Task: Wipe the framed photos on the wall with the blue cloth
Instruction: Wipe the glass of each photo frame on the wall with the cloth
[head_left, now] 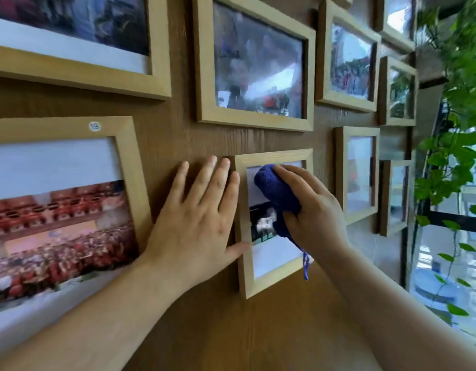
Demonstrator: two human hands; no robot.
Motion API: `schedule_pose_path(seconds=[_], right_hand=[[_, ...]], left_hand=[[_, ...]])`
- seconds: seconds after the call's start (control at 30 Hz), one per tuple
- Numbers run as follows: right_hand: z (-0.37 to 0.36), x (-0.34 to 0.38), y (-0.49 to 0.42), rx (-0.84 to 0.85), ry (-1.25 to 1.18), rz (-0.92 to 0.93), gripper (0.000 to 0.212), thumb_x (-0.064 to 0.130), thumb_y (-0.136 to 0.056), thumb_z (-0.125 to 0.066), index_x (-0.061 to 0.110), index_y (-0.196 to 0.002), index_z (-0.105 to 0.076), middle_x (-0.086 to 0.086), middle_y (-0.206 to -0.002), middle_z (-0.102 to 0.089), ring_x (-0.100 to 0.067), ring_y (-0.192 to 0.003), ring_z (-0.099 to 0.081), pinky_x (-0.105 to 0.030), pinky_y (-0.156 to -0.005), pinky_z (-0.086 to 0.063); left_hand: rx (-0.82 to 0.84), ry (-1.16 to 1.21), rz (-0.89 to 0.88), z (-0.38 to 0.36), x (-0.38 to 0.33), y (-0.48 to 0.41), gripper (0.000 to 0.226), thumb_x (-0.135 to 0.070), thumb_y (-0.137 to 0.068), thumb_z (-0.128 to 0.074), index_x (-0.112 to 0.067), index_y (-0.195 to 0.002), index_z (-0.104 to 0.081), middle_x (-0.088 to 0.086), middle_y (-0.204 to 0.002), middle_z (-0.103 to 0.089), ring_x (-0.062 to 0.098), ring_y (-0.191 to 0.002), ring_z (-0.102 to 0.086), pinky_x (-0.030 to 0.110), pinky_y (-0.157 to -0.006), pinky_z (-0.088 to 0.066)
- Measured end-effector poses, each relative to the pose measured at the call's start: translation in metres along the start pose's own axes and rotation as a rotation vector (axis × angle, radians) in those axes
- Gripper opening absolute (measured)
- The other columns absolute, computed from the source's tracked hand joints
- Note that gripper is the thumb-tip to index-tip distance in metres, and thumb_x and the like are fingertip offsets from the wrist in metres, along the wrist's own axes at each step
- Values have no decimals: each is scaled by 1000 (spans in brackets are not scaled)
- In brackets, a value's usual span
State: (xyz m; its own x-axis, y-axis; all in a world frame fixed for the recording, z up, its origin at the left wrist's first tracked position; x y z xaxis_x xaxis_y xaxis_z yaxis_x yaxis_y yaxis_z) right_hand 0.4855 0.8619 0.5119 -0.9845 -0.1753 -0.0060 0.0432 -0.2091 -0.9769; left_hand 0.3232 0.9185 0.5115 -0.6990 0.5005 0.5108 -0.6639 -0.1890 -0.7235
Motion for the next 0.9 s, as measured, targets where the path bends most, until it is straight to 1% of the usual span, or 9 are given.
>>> schedule_pose_path(seconds=[0.13,0.27,0.4,0.5,0.57,0.63,0.7,0.8,0.9], right_hand=[[-19,-12,-7,-6,-24,49,55,2,-72,-70,9,-125,-56,-12,-129,-58,-30,-116,-55,-45,-86,-53],[-32,-15,3,-26,-19,125,55,8,-72,-72,11,-125,-55,-13,-129,-56,-29,-119,-51,-49,-91,-48],[-44,-12,46,38,-20,217,56,13,-72,-67,16,-127,-54,-12,-129,-56,-30,-117,-50,-42,-94,-44],[-46,-13,69,84,-20,291,53,17,-76,-62,18,-127,-50,-8,-132,-47,-29,-119,-48,-39,-99,-38],[-45,-17,66,93,-4,321,53,16,-75,-63,17,-126,-51,-10,-130,-49,-29,-116,-49,-40,-97,-41],[-41,-23,47,67,13,291,57,12,-70,-69,15,-125,-53,-14,-125,-55,-31,-111,-53,-44,-90,-46],[-32,-31,20,2,20,213,54,9,-70,-71,11,-122,-57,-17,-122,-58,-33,-108,-54,-47,-87,-48],[-18,-42,-12,-93,-11,77,46,7,-73,-62,6,-119,-61,-17,-120,-58,-33,-107,-53,-49,-86,-48],[-23,-38,-4,-75,-6,26,49,3,-71,-64,5,-120,-59,-17,-119,-57,-33,-107,-52,-49,-86,-48]], left_hand=[[36,-66,31,-16,-6,-6,111,-79,-75,-47,-5,-153,-17,23,-162,-14,36,-150,-13,64,-117,-12],[43,-81,55,-23,-8,-9,118,-82,-69,-51,-8,-154,-16,23,-163,-10,36,-150,-11,64,-118,-9],[65,-117,39,-24,-9,-7,129,-84,-61,-55,-5,-154,-14,25,-162,-6,37,-151,-8,65,-117,-10],[80,-141,34,-24,-9,-8,130,-88,-63,-45,-4,-154,-7,24,-163,4,36,-151,-1,66,-117,-8],[85,-142,36,-25,-10,-8,130,-88,-64,-43,-3,-154,-3,24,-163,9,36,-151,2,66,-117,-6],[79,-137,36,-25,-9,-7,130,-88,-65,-44,-4,-154,1,24,-162,13,35,-151,5,66,-117,-4],[70,-126,35,-25,-9,-7,130,-88,-66,-43,-4,-153,6,23,-162,15,35,-151,7,65,-117,-3],[71,-127,37,-26,-9,-7,130,-89,-67,-39,-4,-151,14,24,-161,20,35,-150,11,65,-117,0],[69,-124,42,-25,-10,-7,130,-89,-67,-38,-5,-150,16,23,-160,22,35,-150,13,65,-117,2]])
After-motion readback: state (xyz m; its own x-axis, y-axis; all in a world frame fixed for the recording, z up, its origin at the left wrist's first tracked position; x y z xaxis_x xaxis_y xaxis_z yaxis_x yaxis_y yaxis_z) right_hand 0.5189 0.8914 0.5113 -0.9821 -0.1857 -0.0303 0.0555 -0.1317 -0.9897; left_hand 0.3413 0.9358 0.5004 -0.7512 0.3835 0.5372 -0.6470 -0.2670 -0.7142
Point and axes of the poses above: each hand's wrist, its own y-axis away from the middle knuckle, its own z-axis out of the back of the hand, x = y × z, the point moved 6 cm from there along -y, towards the middle knuckle
